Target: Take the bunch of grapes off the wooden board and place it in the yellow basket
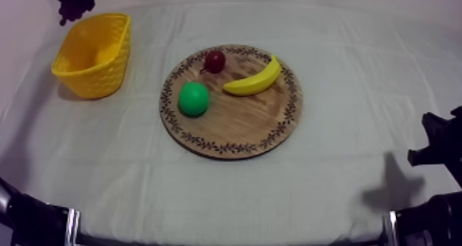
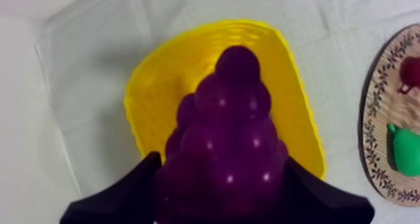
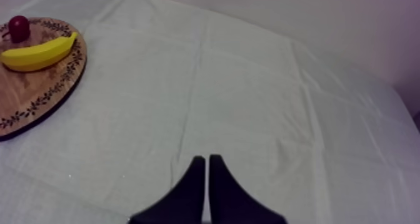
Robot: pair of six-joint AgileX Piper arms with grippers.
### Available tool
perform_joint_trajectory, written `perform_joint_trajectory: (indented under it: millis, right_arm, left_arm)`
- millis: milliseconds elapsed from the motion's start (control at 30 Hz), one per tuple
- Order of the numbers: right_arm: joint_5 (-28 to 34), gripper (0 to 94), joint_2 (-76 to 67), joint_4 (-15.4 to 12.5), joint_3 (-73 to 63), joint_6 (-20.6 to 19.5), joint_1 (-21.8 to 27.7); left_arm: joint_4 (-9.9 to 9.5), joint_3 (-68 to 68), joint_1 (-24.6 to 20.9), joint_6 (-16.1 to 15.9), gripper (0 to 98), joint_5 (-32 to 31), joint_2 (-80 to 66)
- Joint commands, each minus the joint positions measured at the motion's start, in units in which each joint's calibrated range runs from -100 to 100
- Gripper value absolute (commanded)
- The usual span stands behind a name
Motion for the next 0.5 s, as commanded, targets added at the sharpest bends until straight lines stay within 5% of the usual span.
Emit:
perform_joint_trajectory:
  millis: [0,467]
  right_arm:
    - [0.0,0.3,0.0,-0.02,-0.04,0.01,0.01]
    - [0.0,0.3,0.0,-0.02,-0.04,0.01,0.01]
  left_arm:
    - [0.29,-0.31,-0.17,0.11,47.1,-0.21,1.7]
    - [1.57,-0.08,-1.34,0.92,48.3,-2.67,9.12]
